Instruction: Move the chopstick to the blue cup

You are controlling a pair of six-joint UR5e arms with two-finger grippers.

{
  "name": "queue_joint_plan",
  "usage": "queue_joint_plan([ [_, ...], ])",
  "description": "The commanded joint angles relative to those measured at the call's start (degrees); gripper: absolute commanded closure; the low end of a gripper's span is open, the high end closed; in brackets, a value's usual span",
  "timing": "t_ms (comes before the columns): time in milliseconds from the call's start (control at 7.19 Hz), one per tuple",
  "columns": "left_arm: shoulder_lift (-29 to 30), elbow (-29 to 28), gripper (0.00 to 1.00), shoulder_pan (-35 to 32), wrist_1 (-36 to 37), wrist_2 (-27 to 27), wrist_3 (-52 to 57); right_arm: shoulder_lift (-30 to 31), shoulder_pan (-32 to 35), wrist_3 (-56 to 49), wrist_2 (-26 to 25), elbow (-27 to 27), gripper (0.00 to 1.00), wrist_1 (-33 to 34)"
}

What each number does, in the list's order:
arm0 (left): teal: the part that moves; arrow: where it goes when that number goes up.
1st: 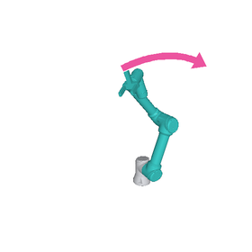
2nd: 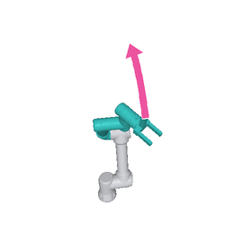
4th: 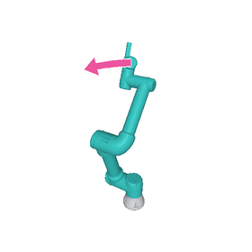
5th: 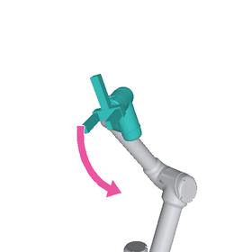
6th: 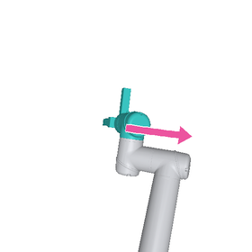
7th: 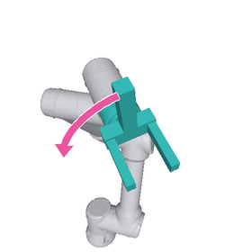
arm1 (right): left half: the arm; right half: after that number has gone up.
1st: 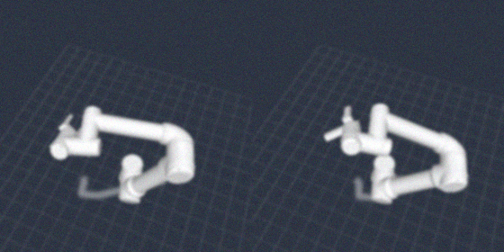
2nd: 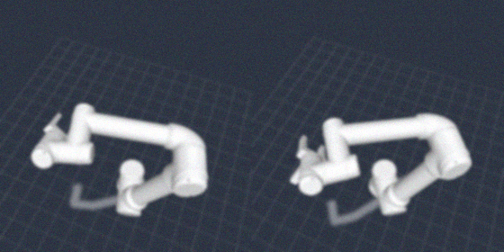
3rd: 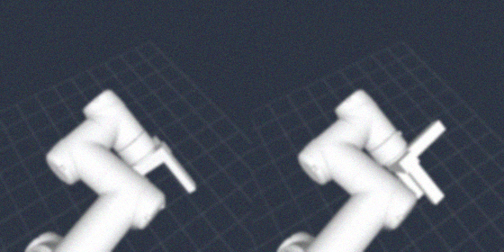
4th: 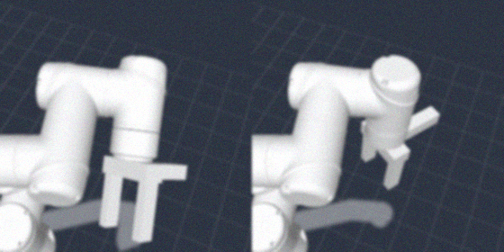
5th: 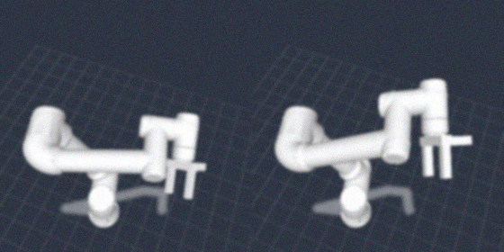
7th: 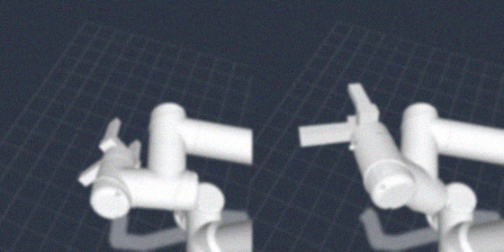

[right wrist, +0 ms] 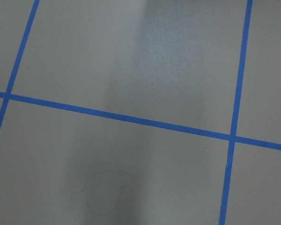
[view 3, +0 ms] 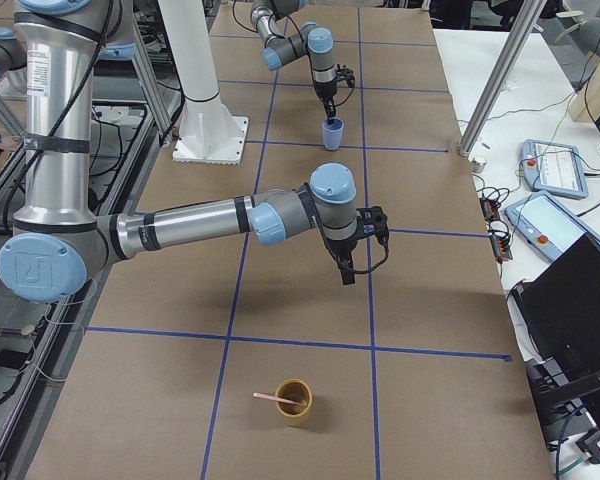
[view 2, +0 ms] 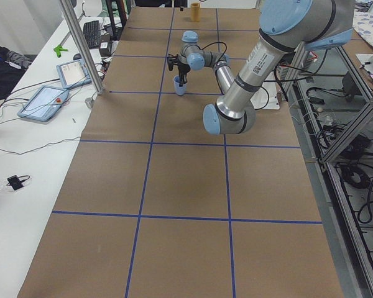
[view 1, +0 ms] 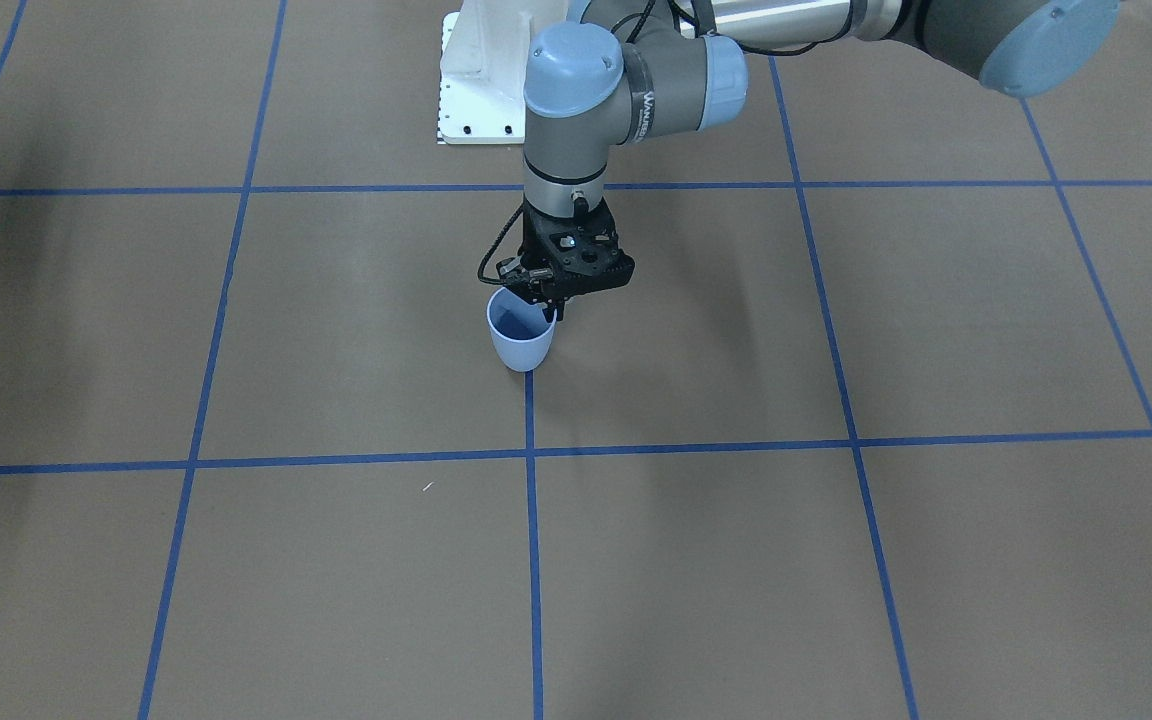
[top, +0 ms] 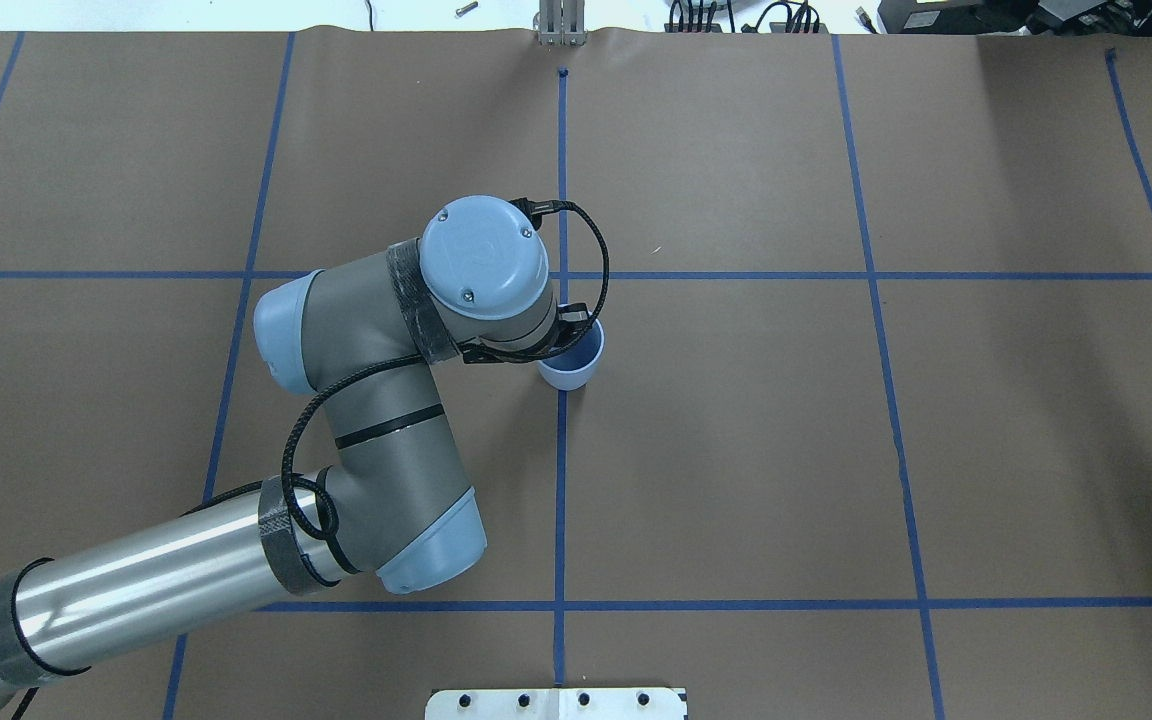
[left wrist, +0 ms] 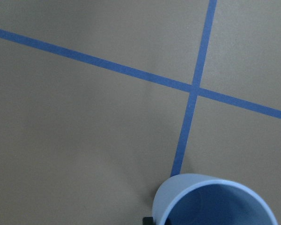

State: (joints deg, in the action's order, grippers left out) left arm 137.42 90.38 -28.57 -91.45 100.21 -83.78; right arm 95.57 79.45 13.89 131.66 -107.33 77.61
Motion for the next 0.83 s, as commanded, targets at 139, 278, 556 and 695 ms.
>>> queue_joint_plan([
  [139,-0.84,2.68,0.01,-0.26,0.22,-1.33,4.23,-0.21,0.00,0.17,0.00,0.01,0.00,0.00],
  [278,-0.93,5.05,0.01,-1.65,0.65,-0.99,5.54,-0.29,0.00,0.17,0.00,-0.08,0.00,0.00],
  [556,-1.02,10.14,0.01,-5.07,5.81,1.72,10.45,-0.38,0.00,0.17,0.00,0.01,0.00,0.00],
  [695,-2.93,12.08,0.01,-8.40,7.06,4.61,16.31,-0.29,0.00,0.09,0.00,0.01,0.00,0.00],
])
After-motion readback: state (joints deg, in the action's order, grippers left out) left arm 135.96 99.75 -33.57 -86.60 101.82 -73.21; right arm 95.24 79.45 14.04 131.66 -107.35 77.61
